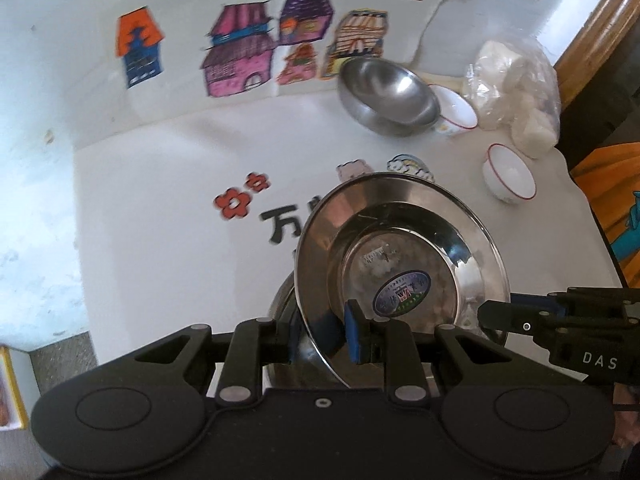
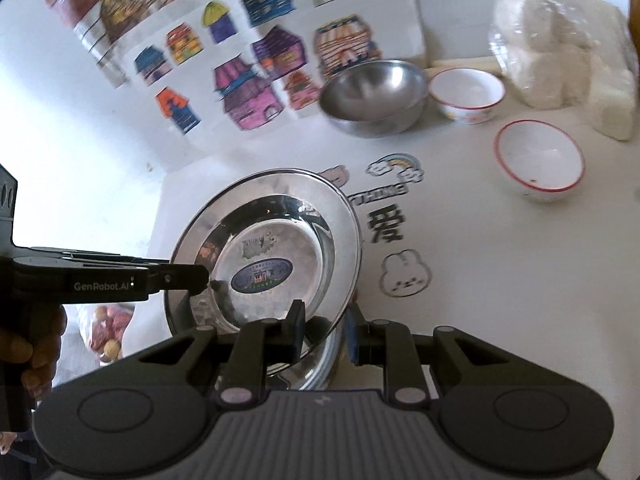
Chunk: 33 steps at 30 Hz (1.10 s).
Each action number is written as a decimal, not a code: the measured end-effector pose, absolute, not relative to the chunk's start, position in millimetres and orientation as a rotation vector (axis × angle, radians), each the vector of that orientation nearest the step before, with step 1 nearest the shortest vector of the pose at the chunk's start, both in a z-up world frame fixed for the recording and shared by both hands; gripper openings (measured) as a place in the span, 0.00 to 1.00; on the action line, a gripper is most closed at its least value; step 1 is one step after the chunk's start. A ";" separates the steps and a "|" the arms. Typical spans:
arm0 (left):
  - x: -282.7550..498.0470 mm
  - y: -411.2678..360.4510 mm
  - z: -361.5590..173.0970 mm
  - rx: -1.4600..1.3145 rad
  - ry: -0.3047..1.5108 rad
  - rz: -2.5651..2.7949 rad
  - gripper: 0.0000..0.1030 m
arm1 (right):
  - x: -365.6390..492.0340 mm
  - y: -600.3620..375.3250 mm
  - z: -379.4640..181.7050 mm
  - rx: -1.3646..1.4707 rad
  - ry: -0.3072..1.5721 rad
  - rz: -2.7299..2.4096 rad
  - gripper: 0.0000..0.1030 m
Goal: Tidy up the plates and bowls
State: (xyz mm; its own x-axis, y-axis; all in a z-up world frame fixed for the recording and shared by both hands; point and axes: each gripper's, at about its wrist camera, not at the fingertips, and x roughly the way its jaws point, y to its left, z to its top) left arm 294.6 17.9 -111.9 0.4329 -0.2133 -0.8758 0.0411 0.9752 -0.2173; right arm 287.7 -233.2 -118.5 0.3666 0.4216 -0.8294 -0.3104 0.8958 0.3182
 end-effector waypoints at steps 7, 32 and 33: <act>280.7 30.1 -115.4 -0.185 1.127 -0.140 0.24 | 280.5 -219.7 -123.9 0.088 1.129 0.504 0.23; 272.8 22.9 -126.7 -0.120 1.158 -0.159 0.25 | 273.1 -213.0 -136.5 0.079 1.193 0.491 0.24; 273.1 21.9 -126.6 -0.112 1.158 -0.160 0.25 | 273.4 -212.5 -136.5 0.078 1.194 0.491 0.24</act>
